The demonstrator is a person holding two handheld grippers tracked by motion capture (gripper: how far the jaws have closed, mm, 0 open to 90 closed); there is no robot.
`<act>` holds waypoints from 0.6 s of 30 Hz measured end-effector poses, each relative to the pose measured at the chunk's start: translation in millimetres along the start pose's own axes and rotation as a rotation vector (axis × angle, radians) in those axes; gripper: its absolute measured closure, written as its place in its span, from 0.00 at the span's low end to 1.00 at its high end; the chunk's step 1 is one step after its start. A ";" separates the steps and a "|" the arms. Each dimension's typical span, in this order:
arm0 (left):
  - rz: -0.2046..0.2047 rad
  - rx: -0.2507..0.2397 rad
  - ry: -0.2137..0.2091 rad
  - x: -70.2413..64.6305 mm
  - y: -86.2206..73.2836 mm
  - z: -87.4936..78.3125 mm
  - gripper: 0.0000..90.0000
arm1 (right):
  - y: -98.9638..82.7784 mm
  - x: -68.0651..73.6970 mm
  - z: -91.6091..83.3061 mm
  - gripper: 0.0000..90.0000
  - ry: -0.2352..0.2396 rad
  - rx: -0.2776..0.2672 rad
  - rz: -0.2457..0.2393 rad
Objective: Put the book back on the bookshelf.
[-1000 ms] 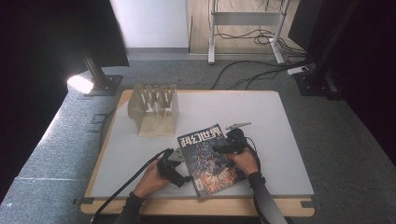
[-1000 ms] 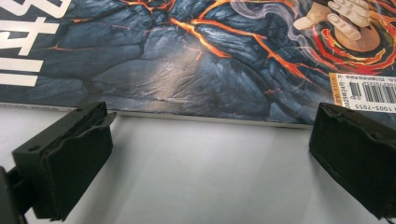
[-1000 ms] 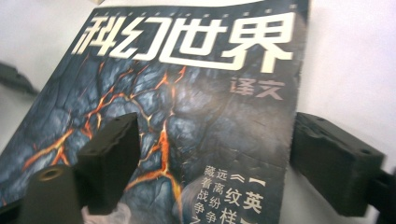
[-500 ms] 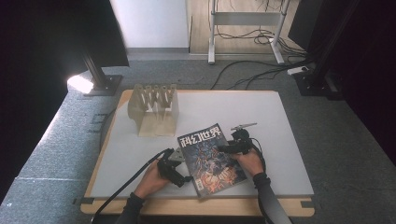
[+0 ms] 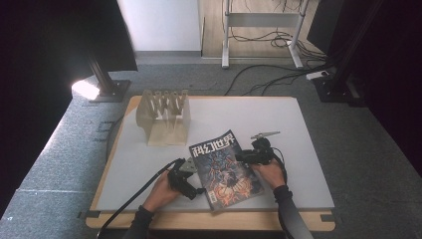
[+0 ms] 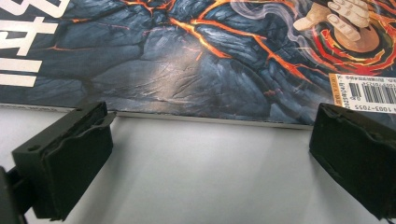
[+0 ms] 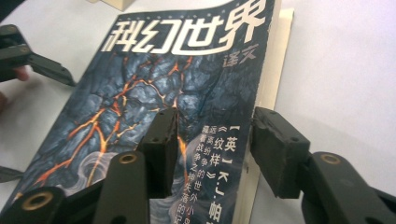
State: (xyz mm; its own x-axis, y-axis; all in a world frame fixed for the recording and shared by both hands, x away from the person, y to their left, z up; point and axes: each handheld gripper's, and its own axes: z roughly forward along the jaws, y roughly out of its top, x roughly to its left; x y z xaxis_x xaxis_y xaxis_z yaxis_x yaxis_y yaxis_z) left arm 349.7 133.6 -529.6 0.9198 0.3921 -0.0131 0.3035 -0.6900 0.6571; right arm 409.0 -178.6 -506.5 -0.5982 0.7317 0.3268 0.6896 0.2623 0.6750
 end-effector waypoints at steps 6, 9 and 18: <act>0.000 0.000 0.003 -0.5 0.1 0.2 0.00 | 7.2 -11.4 5.4 0.62 0.040 0.005 -0.007; 0.000 0.000 0.003 -0.4 0.1 0.2 0.00 | 13.6 -19.8 12.5 0.62 0.056 0.003 0.005; -0.001 0.000 0.003 -0.4 0.0 0.3 0.00 | 22.2 -23.9 29.3 0.61 0.044 0.042 -0.028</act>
State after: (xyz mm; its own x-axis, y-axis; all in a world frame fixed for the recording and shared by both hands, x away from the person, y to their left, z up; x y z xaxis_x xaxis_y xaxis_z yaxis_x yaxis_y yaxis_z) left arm 349.4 133.3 -529.8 0.9187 0.3949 -0.0117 0.3046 -0.6893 0.6574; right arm 450.6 -171.8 -518.7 -0.6343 0.6955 0.3374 0.6880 0.3090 0.6566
